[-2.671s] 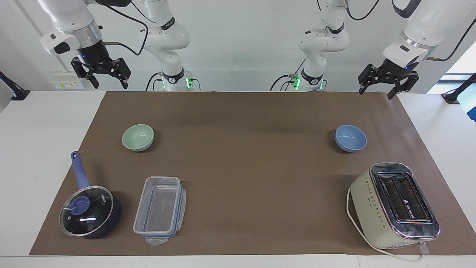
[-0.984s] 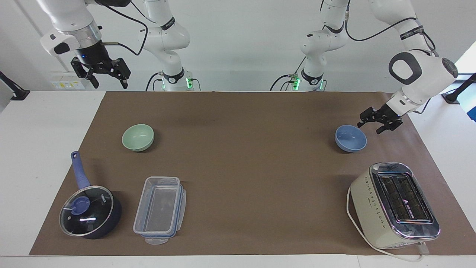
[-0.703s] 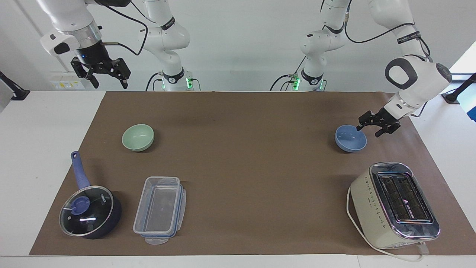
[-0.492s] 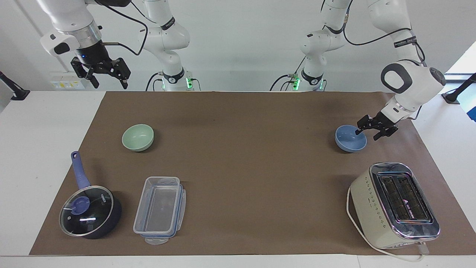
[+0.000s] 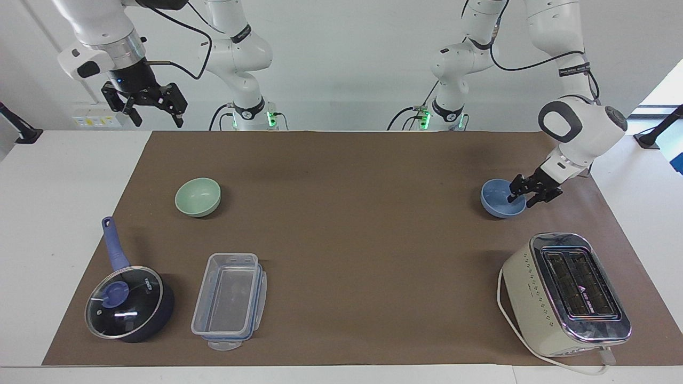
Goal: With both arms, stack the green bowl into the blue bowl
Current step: 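Reach the left gripper to the blue bowl rim and grasp it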
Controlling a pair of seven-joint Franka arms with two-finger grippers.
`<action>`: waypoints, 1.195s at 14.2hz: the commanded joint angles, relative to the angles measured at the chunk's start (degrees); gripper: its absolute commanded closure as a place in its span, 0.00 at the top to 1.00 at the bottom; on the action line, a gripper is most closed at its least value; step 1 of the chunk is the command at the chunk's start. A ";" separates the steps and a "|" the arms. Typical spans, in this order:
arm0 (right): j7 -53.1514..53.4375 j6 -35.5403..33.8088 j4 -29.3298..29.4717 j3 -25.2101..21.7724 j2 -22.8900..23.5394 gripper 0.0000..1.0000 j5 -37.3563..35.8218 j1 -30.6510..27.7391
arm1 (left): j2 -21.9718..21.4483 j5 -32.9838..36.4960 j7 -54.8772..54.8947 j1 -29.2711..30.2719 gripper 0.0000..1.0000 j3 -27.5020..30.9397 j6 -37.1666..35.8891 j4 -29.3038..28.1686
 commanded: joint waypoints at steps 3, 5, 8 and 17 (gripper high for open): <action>-0.50 -0.51 -1.30 0.05 -1.29 1.00 0.14 -0.58 | -0.58 -1.66 1.38 0.11 0.00 0.06 1.23 -1.29; -0.50 -0.43 -1.30 0.05 -1.29 1.00 0.14 -0.58 | -0.49 -1.58 1.73 0.11 0.00 0.06 1.32 -1.11; -0.50 -0.43 -1.39 0.05 -1.29 1.00 0.14 -0.58 | -0.84 -1.58 2.00 -0.15 0.00 0.06 1.23 -0.76; -0.50 -0.43 -1.30 0.05 -1.29 1.00 0.14 -0.58 | -8.13 -1.49 -1.15 -6.55 0.00 -0.21 -3.24 -1.37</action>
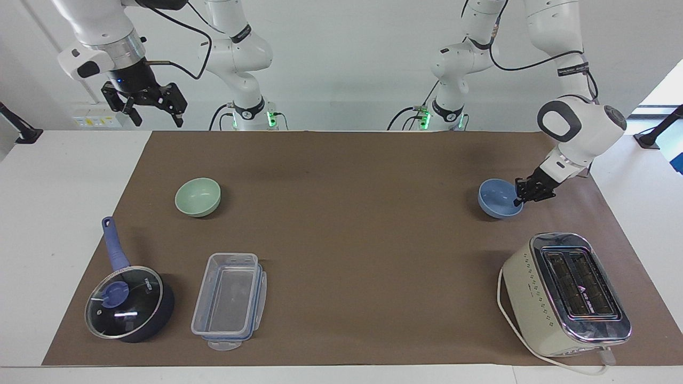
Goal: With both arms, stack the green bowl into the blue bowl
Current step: 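Slide the blue bowl with the left gripper toward the table center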
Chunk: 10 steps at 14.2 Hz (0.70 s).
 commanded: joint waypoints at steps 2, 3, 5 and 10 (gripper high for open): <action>-0.50 -0.41 -1.18 0.11 -1.20 1.00 0.14 -0.57 | -5.97 -0.42 -7.05 -5.79 0.00 0.32 -3.89 -1.34; -0.50 -0.41 -1.18 0.11 -1.20 1.00 0.14 -0.57 | -6.42 -0.24 -9.95 -7.89 0.00 0.32 -4.15 -1.43; -0.50 -0.41 -1.18 0.11 -1.20 1.00 0.14 -0.57 | -6.33 0.02 -17.15 -12.72 0.00 0.23 -4.07 -1.34; -0.50 -0.41 -1.18 0.11 -1.20 1.00 0.14 -0.57 | -5.28 0.02 -33.07 -24.94 0.00 0.14 -1.36 -0.90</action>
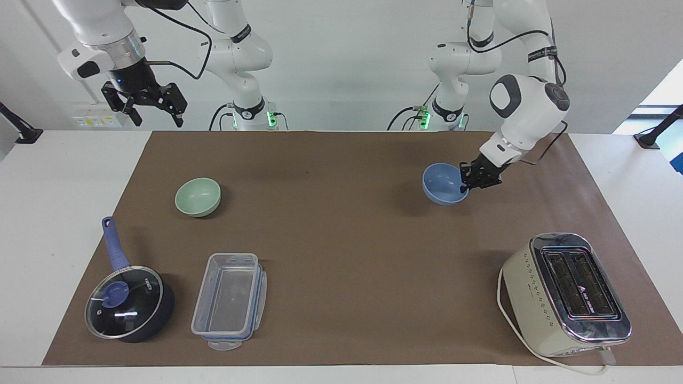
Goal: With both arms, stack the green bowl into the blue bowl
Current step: 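Slide the blue bowl with the left gripper toward the table center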
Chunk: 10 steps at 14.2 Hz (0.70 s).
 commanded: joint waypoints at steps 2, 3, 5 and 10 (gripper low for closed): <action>-0.50 -0.41 -1.18 0.11 -1.20 1.00 0.14 -0.57 | 1.03 0.10 -12.33 -10.38 0.00 0.85 5.79 -0.57; -0.50 -0.41 -1.18 0.11 -1.20 1.00 0.14 -0.57 | 1.64 0.10 -15.07 -13.19 0.00 0.85 7.98 -0.57; -0.50 -0.41 -1.18 0.11 -1.20 1.00 0.14 -0.57 | 3.49 0.19 -20.69 -18.64 0.00 0.85 12.82 -0.75; -0.50 -0.41 -1.26 0.11 -1.20 1.00 0.14 -0.57 | 8.15 0.10 -27.22 -26.58 0.00 0.85 18.99 -0.92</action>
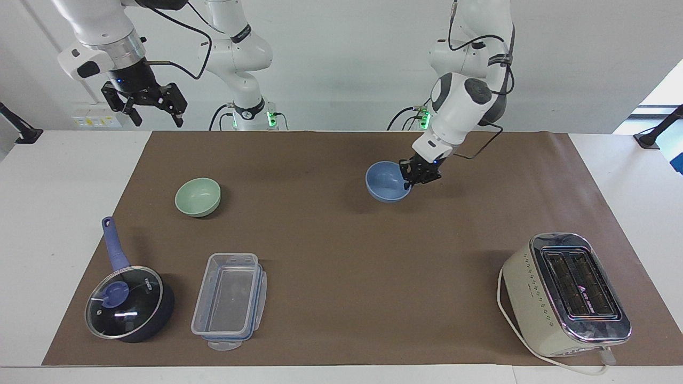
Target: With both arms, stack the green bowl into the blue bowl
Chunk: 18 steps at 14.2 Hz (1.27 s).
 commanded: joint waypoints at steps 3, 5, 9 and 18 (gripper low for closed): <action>-0.50 -0.41 -1.23 0.11 -1.19 1.00 0.14 -0.57 | 2.19 0.10 -2.45 -2.88 0.00 1.12 2.90 -0.51; -0.50 -0.41 -1.23 0.11 -1.28 1.00 0.14 -0.57 | 2.73 0.10 -2.80 -3.85 0.00 1.12 4.93 -0.59; -0.50 -0.41 -1.40 0.11 -1.46 1.00 0.14 -0.57 | 5.53 0.19 -2.71 -3.94 0.00 1.21 6.77 -0.24; -0.50 -0.06 -1.84 0.11 -1.63 1.00 0.14 -0.57 | 3.54 0.98 -2.63 -2.89 1.00 1.47 4.59 0.72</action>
